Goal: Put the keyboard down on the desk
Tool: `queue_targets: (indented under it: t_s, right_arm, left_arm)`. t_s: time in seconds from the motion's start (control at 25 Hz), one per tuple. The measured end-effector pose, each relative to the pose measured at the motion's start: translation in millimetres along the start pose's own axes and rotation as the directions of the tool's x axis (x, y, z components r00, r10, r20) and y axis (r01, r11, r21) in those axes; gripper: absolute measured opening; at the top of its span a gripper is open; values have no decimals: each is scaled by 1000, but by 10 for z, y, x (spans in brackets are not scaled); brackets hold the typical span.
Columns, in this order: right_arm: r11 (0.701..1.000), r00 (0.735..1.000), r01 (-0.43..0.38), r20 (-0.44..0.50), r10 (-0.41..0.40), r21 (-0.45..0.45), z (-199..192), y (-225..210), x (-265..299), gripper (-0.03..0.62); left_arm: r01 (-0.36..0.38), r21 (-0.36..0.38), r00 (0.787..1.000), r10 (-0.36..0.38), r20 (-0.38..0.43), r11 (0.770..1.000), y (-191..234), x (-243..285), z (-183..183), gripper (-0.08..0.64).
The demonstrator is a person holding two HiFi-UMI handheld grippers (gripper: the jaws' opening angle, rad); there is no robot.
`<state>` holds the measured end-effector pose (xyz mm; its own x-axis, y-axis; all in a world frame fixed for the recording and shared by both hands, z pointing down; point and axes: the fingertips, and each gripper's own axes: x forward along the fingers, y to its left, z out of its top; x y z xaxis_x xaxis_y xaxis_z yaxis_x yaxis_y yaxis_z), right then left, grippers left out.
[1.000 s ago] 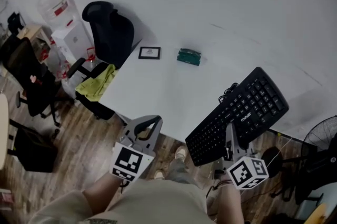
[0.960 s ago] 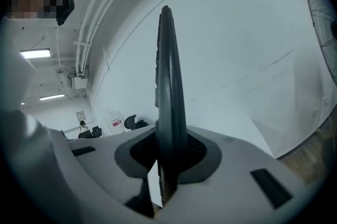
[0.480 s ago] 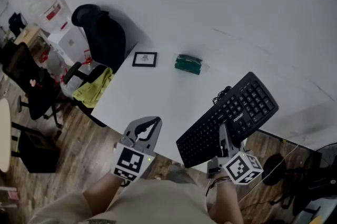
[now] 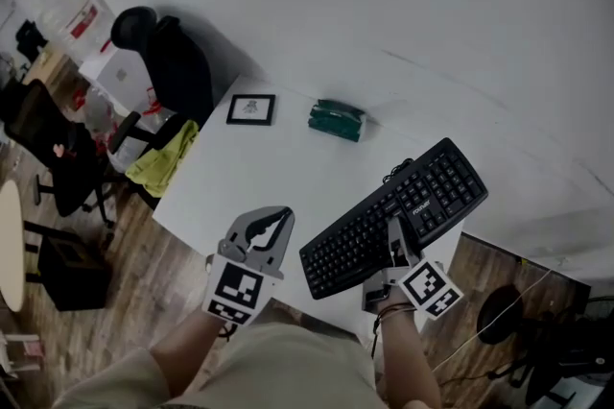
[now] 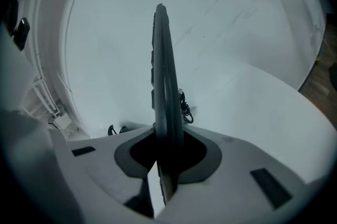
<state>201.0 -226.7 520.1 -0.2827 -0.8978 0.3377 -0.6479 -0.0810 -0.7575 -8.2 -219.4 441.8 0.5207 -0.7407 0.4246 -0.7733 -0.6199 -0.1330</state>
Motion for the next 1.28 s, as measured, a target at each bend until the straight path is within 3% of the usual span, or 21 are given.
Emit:
queue_targets:
  t_s: [0.28,0.64,1.28]
  right_arm:
    - [984,997,69,-29,-65,167,-51,-430,405,91]
    - [926,987,162,-47,-155,341,-204,-778,781,91]
    - [817,967,246,-72,-245,521,-488,-1080,1442,91]
  left_arm:
    - [0,12,999,1,-35,1000,9,305,-49,25]
    - [21,9,992,-20,-121,1000,200,644,-389,25]
    - [123,-22,966,-125,-228,992,574,1184,-965,25]
